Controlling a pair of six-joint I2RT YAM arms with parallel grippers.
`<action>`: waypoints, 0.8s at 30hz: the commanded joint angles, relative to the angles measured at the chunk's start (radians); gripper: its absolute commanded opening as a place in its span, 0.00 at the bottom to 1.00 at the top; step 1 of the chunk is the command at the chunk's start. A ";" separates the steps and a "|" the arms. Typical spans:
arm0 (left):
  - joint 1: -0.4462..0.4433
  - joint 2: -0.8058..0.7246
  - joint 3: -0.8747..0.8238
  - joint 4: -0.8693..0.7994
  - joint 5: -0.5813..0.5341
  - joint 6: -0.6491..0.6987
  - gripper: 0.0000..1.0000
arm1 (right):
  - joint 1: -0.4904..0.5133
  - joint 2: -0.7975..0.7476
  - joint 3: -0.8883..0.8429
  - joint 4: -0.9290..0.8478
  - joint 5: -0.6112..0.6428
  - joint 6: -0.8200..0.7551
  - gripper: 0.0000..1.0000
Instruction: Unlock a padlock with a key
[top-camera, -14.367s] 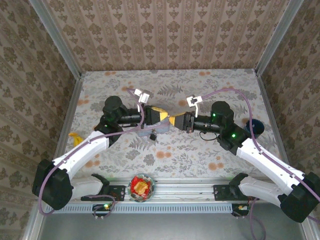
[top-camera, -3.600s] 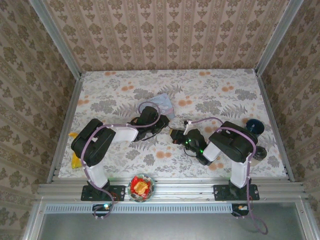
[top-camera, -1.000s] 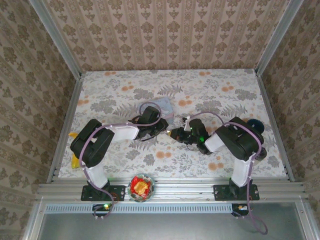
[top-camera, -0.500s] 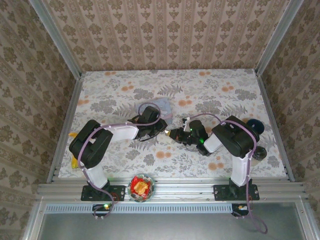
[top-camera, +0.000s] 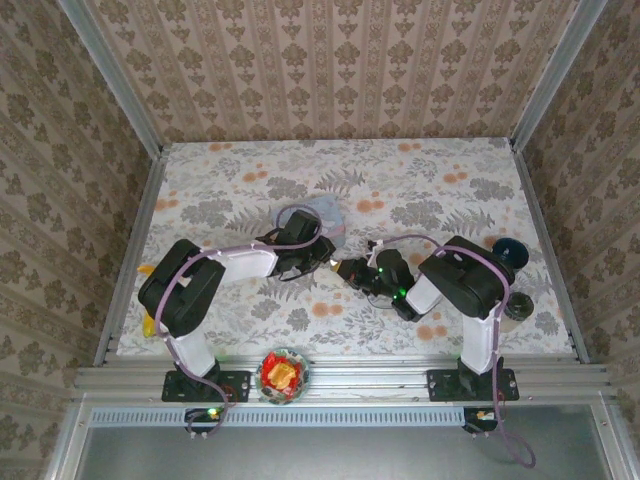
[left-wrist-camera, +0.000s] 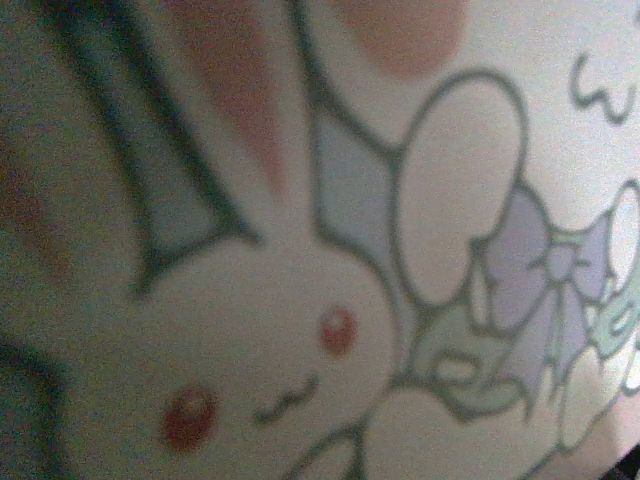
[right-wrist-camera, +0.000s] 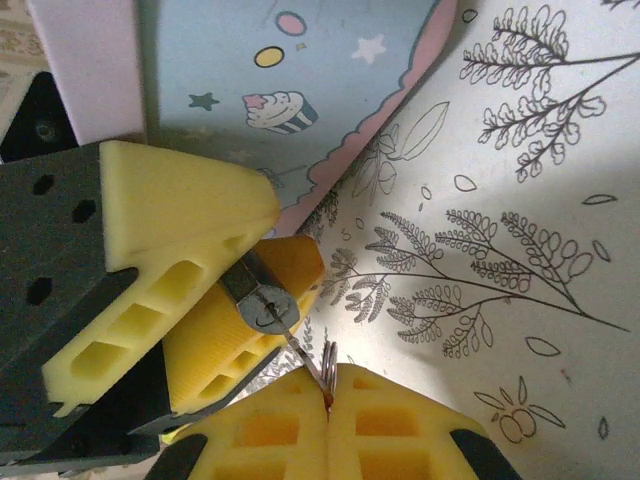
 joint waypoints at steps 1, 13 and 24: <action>-0.040 -0.013 -0.018 -0.139 0.232 -0.129 0.04 | -0.012 0.056 0.004 0.097 0.133 0.064 0.00; -0.047 0.002 -0.033 -0.094 0.238 -0.182 0.04 | -0.004 0.008 -0.034 0.092 0.177 0.046 0.00; -0.053 0.024 -0.020 -0.121 0.257 -0.165 0.04 | -0.017 0.040 0.055 0.090 0.083 0.074 0.00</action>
